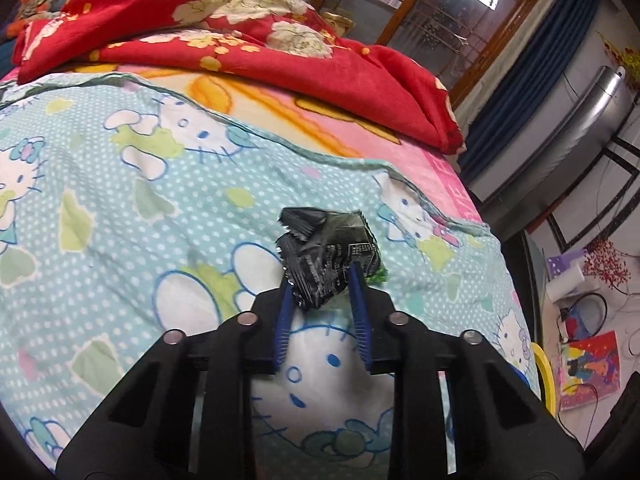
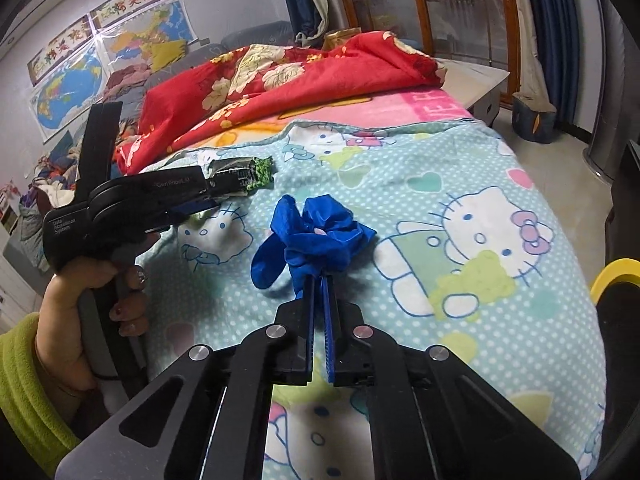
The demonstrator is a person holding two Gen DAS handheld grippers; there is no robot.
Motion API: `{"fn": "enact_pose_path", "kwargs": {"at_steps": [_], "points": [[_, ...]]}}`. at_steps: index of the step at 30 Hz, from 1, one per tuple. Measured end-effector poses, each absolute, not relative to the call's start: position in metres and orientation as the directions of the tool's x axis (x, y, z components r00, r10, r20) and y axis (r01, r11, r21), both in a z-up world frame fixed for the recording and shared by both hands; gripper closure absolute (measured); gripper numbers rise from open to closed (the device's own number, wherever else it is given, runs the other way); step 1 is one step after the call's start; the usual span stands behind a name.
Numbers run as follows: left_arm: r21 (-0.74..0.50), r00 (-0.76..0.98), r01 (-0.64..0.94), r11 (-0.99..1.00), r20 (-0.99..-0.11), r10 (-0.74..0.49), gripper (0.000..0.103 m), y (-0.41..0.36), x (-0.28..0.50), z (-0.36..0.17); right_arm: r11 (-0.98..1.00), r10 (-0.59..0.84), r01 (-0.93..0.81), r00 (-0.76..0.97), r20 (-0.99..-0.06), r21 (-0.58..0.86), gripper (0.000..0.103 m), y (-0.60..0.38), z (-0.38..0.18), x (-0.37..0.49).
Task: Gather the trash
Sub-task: 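Grasp the dark green snack bag with the left tool while the right tool grasps the blue cloth, then carry the green snack bag and blue cloth in both tools over the yellow bin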
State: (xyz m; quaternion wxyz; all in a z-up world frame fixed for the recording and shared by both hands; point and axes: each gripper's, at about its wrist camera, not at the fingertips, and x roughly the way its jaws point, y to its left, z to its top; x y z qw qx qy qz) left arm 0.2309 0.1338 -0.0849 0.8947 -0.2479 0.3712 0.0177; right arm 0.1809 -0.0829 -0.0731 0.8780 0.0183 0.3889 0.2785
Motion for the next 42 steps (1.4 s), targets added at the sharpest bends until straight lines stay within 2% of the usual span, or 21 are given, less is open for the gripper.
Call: {"fn": "enact_pose_path", "kwargs": {"at_steps": [5,21,42], "points": [[-0.431,0.736,-0.163,0.888,-0.652,-0.182,0.096,0.12,0.225,-0.078,0.855,0.489,-0.46,0.561,-0.668,0.24,0.1,-0.093,-0.072,0.176],[-0.369,0.762,-0.03,0.929,-0.61,-0.218,0.096,0.072,0.2,-0.047,0.883,0.462,-0.389,0.616,-0.638,0.264,0.1,-0.134,-0.062,0.171],[-0.323,0.766,0.166,0.932,-0.553,-0.328,0.096,0.004,0.177,-0.011,0.914,0.402,-0.28,0.711,-0.576,0.292,0.101,-0.202,-0.033,0.164]]}}
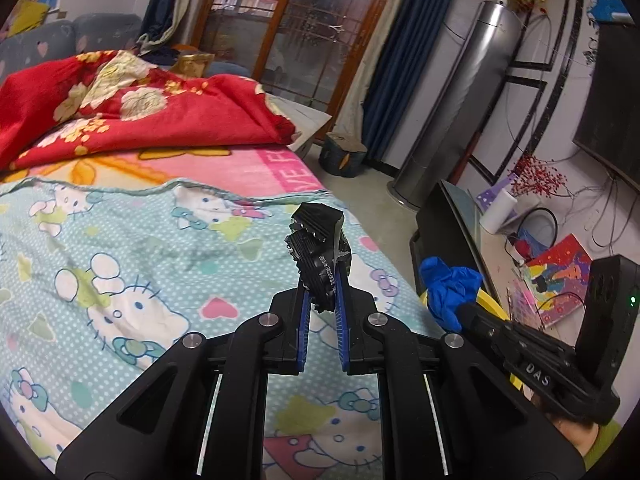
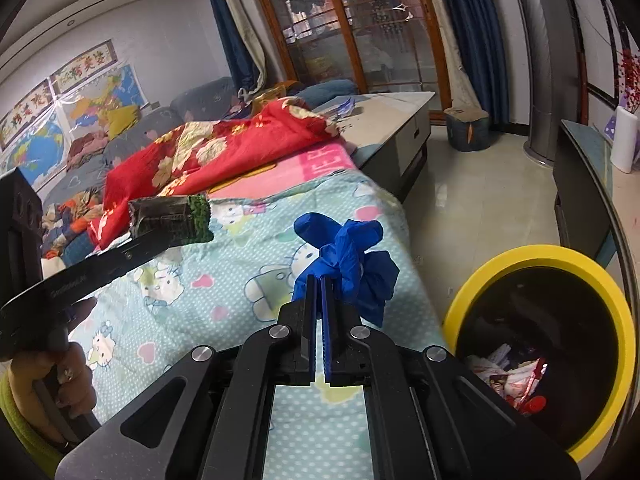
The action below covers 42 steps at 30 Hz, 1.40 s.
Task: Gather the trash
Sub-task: 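Carry the green snack bag and blue cloth in both tools over the yellow bin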
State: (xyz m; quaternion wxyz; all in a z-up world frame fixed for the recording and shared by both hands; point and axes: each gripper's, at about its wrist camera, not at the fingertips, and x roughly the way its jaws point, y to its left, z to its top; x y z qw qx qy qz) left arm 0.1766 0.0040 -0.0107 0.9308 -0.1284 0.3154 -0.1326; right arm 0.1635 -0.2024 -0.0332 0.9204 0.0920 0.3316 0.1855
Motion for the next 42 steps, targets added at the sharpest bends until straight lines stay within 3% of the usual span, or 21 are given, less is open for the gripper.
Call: {"fn": "enact_pose_path", "kwargs": {"at_steps": [23,42], "points": [[-0.266,0.734,0.332,0.905,-0.529,-0.425,0.096,-0.064,0.152,0.007,0.942,0.325,-0.213,0.77,-0.55,0.259,0.101,-0.261,-0.015,0.141],[-0.192,0.664,0.473,0.86,-0.563,-0.491,0.096,-0.13,0.134,0.002,0.958,0.239,-0.104,0.803,-0.545,0.267,0.101,-0.323,-0.02,0.127]]}}
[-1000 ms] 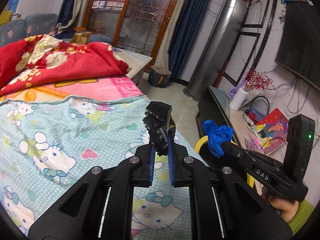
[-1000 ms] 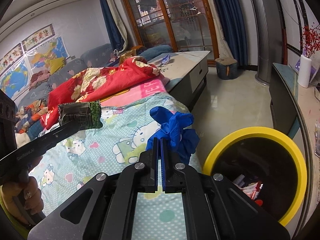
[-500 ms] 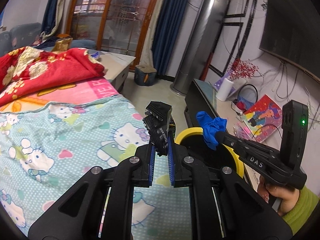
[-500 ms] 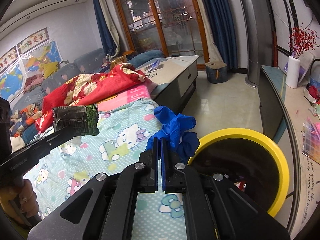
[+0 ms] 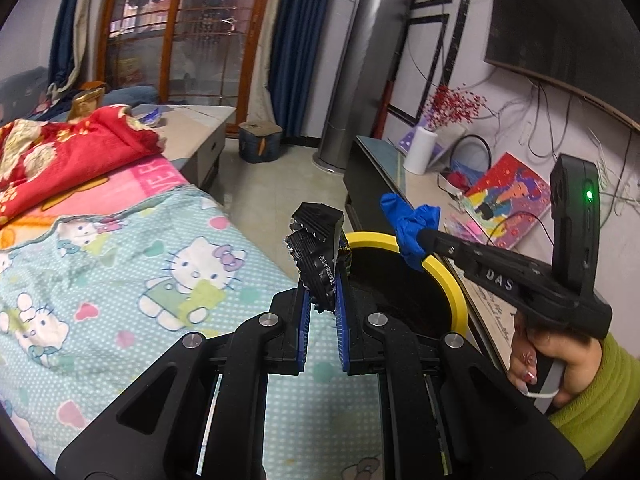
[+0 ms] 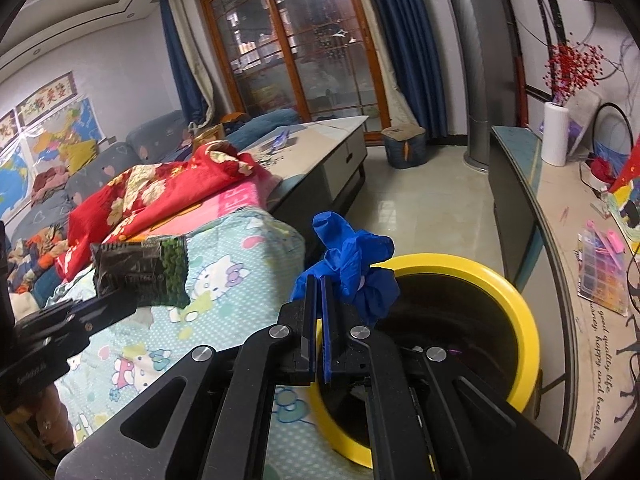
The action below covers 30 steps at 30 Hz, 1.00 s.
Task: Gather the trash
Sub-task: 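Carry the green snack bag and blue cloth in both tools over the yellow bin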
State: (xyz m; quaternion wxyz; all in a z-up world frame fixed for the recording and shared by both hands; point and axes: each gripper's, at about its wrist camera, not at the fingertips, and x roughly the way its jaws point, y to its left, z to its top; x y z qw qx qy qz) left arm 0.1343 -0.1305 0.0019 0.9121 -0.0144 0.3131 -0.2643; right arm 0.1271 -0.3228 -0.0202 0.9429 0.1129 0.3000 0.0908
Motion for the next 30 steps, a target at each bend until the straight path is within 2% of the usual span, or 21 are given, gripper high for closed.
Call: {"fn": "enact_pose_path", "kwargs": {"at_steps": [30], "points": [[-0.115,0.541,0.619,0.777,-0.654,-0.528,0.096,-0.222,0.126,-0.037,0.951,0.182,0.03,0.751,-0.635,0.309,0.101,-0.396,-0.061,0.124]]}}
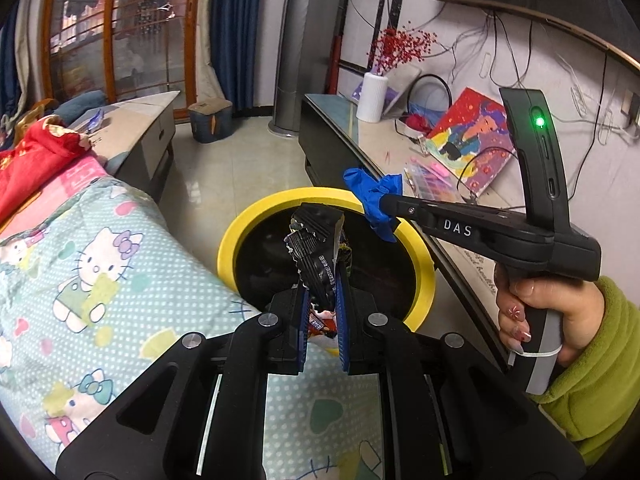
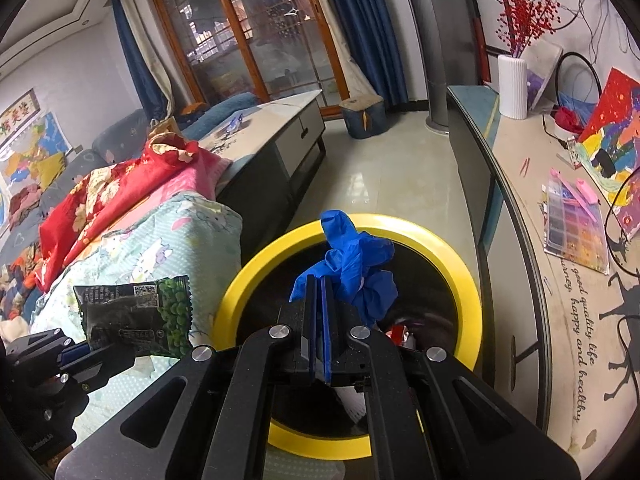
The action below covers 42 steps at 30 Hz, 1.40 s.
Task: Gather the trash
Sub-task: 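Carry the green snack bag and blue cloth in both tools over the yellow bin, then open both tools to drop the snack bag and blue cloth into the bin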
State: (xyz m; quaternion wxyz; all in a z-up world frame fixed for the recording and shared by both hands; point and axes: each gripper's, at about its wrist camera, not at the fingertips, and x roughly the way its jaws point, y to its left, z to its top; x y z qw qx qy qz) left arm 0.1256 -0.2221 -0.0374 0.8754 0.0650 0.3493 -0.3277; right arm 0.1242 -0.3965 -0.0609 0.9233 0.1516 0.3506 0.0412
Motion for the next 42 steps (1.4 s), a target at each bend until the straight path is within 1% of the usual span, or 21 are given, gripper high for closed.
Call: {"fn": "enact_pose_path", "kwargs": {"at_steps": [10,21,24,25,26,27,28,29,30,32,33,34,35,36,37,38,39,41,42], "points": [[-0.085,0.513,0.641,0.763,-0.691,-0.509,0.096,-0.238,0.134,-0.055,0.947,0.193,0.04,0.72,-0.666,0.318,0.1,-0.407,-0.077,0.125],[-0.068,0.498,0.65,0.757,-0.715,-0.492,0.096,-0.257,0.146,-0.066,0.943,0.203,0.049,0.699,-0.686,0.33,0.1,-0.413,-0.087,0.127],[-0.066,0.5,0.646,0.761,-0.716,-0.486,0.095,-0.259,0.151,-0.067,0.942,0.21,0.046,0.691,-0.692,0.331,0.099,-0.413,-0.089,0.127],[-0.064,0.503,0.643,0.763,-0.716,-0.484,0.091,-0.259,0.152,-0.067,0.942,0.21,0.047,0.688,-0.695,0.332,0.093,-0.414,-0.09,0.127],[-0.065,0.506,0.639,0.766,-0.714,-0.483,0.087,-0.258,0.152,-0.066,0.942,0.209,0.049,0.685,-0.698,0.331,0.083,-0.414,-0.09,0.127],[-0.07,0.509,0.632,0.772,-0.713,-0.481,0.08,-0.257,0.154,-0.066,0.943,0.206,0.052,0.685,-0.699,0.329,0.078,-0.415,-0.09,0.128],[-0.074,0.509,0.629,0.774,-0.714,-0.481,0.076,-0.256,0.154,-0.066,0.943,0.205,0.054,0.686,-0.698,0.329,0.074,-0.415,-0.09,0.127],[-0.077,0.509,0.626,0.776,-0.713,-0.482,0.076,-0.255,0.155,-0.065,0.943,0.203,0.053,0.688,-0.697,0.328,0.074,-0.415,-0.089,0.126],[-0.079,0.513,0.621,0.78,-0.711,-0.481,0.074,-0.254,0.155,-0.065,0.945,0.199,0.054,0.689,-0.697,0.324,0.074,-0.415,-0.089,0.126],[-0.084,0.518,0.611,0.787,-0.709,-0.478,0.062,-0.251,0.154,-0.063,0.946,0.196,0.055,0.691,-0.696,0.32,0.068,-0.415,-0.088,0.125],[-0.085,0.524,0.604,0.792,-0.707,-0.476,0.053,-0.249,0.154,-0.062,0.946,0.192,0.058,0.694,-0.694,0.319,0.067,-0.415,-0.087,0.124],[-0.086,0.528,0.599,0.796,-0.705,-0.474,0.049,-0.247,0.154,-0.06,0.947,0.187,0.06,0.697,-0.692,0.316,0.065,-0.416,-0.086,0.123],[-0.086,0.533,0.595,0.799,-0.703,-0.472,0.048,-0.246,0.153,-0.06,0.949,0.181,0.06,0.7,-0.691,0.309,0.06,-0.415,-0.084,0.122],[-0.084,0.537,0.59,0.803,-0.702,-0.468,0.044,-0.245,0.153,-0.059,0.951,0.175,0.06,0.703,-0.69,0.302,0.058,-0.415,-0.082,0.121],[-0.08,0.544,0.581,0.81,-0.702,-0.459,0.036,-0.242,0.153,-0.057,0.953,0.169,0.061,0.706,-0.688,0.297,0.053,-0.416,-0.081,0.119],[-0.081,0.547,0.574,0.815,-0.703,-0.455,0.032,-0.241,0.153,-0.057,0.955,0.162,0.062,0.709,-0.686,0.289,0.048,-0.415,-0.079,0.118],[-0.084,0.548,0.57,0.817,-0.702,-0.455,0.025,-0.239,0.152,-0.056,0.959,0.153,0.061,0.711,-0.686,0.277,0.046,-0.414,-0.077,0.115],[-0.091,0.552,0.563,0.822,-0.699,-0.455,0.02,-0.234,0.15,-0.053,0.964,0.134,0.064,0.718,-0.683,0.257,0.041,-0.413,-0.074,0.11],[-0.091,0.554,0.559,0.824,-0.699,-0.452,0.016,-0.232,0.15,-0.052,0.966,0.129,0.063,0.722,-0.68,0.251,0.039,-0.412,-0.071,0.108]]}}
